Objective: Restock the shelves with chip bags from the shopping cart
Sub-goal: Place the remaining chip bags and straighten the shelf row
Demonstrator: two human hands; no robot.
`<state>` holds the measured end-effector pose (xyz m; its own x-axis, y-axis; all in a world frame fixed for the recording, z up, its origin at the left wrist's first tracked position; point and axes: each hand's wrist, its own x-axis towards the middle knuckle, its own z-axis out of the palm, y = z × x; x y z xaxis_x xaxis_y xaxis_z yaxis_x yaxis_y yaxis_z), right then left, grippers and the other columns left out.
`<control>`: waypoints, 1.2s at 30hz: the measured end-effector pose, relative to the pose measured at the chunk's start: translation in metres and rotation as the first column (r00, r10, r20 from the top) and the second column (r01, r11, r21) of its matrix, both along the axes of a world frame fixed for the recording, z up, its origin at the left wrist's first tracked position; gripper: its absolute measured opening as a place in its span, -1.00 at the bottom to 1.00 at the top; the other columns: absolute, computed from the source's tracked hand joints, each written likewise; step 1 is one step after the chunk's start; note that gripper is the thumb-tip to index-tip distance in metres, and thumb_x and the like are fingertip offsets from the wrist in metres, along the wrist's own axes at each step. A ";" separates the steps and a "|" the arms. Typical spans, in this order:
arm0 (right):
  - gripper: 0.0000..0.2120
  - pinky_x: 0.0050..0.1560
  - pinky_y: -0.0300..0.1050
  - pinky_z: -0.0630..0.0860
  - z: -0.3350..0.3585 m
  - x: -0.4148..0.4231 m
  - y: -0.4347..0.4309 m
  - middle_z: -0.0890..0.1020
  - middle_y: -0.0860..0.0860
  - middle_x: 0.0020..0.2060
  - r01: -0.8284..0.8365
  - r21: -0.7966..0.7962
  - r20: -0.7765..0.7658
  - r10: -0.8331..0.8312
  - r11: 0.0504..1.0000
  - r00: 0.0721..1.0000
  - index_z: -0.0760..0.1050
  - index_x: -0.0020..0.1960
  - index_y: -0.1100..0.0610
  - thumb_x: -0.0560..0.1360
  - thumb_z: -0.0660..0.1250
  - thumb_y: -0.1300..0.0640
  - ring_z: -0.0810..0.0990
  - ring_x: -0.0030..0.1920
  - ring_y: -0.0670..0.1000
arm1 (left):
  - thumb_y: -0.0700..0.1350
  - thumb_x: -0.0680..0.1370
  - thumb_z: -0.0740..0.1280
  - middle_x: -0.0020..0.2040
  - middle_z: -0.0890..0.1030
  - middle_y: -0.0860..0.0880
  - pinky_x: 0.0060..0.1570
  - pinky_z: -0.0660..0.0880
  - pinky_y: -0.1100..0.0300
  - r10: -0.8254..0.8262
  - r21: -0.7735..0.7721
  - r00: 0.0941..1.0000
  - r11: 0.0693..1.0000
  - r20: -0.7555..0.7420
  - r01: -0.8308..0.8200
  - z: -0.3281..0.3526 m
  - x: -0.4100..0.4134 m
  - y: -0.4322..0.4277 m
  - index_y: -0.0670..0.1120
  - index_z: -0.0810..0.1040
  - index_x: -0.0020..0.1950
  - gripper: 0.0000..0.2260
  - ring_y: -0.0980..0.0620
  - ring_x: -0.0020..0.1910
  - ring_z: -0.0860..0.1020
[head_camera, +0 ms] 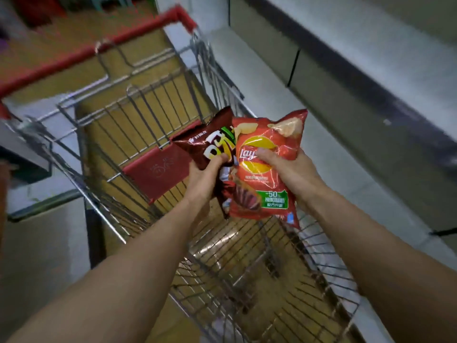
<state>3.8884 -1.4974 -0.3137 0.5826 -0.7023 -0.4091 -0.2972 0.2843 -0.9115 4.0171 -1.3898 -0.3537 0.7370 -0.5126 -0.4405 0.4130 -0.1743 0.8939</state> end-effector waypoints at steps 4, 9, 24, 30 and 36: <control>-0.71 -0.15 -0.11 0.65 0.080 -0.043 0.001 0.71 0.00 -0.07 0.023 -0.124 0.071 -0.014 0.992 0.997 0.50 0.06 -0.07 0.40 0.50 -0.05 0.72 -0.19 -0.03 | -0.01 0.46 0.45 0.00 0.67 0.05 0.00 0.60 0.02 -0.016 -0.112 0.993 0.993 0.117 0.029 0.074 -0.032 -0.007 0.09 0.50 0.14 -0.71 0.06 -0.07 0.66; -0.67 -0.14 -0.09 0.65 0.164 -0.100 -0.002 0.70 -0.04 -0.07 0.113 -0.241 0.157 -0.076 0.964 0.985 0.49 0.08 -0.07 0.39 0.51 -0.06 0.72 -0.19 -0.05 | 0.04 0.35 0.51 -0.02 0.70 0.02 -0.03 0.61 -0.01 -0.022 -0.243 0.975 0.967 0.220 0.077 0.160 -0.068 -0.021 0.09 0.57 0.06 -0.68 0.03 -0.08 0.68; -0.44 -0.31 -0.19 0.61 0.376 -0.260 0.000 0.71 0.05 -0.07 0.387 -0.428 0.372 -0.231 0.817 0.899 0.47 0.27 0.11 0.37 0.50 -0.10 0.72 -0.24 -0.01 | -0.03 0.41 0.53 0.03 0.69 0.04 0.11 0.58 -0.07 -0.145 -0.501 0.823 0.731 0.549 0.463 0.385 -0.216 -0.064 0.07 0.56 0.10 -0.70 0.03 0.03 0.66; -0.69 -0.35 -0.17 0.60 0.424 -0.303 0.002 0.71 0.03 -0.26 0.439 -0.412 0.424 -0.258 0.799 0.868 0.50 0.03 0.09 0.41 0.48 -0.05 0.71 -0.31 0.00 | -0.01 0.37 0.56 -0.01 0.70 0.03 0.09 0.57 -0.10 -0.173 -0.493 0.795 0.702 0.582 0.514 0.438 -0.250 -0.080 0.08 0.58 0.03 -0.71 -0.02 0.00 0.67; -0.59 -0.40 -0.16 0.59 0.449 -0.336 -0.005 0.70 0.11 -0.19 0.501 -0.291 0.476 -0.331 0.815 0.815 0.47 0.10 0.18 0.41 0.50 -0.02 0.70 -0.35 0.03 | 0.04 0.37 0.55 -0.04 0.69 -0.02 0.01 0.60 0.03 -0.254 -0.436 0.764 0.697 0.593 0.570 0.469 -0.278 -0.103 0.06 0.55 0.04 -0.69 -0.01 -0.09 0.68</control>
<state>3.5527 -1.5024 0.1350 0.2419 -0.9599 0.1419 0.1658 -0.1032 -0.9807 3.7390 -1.4931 0.1154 0.4043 -0.8397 0.3627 -0.0546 0.3737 0.9259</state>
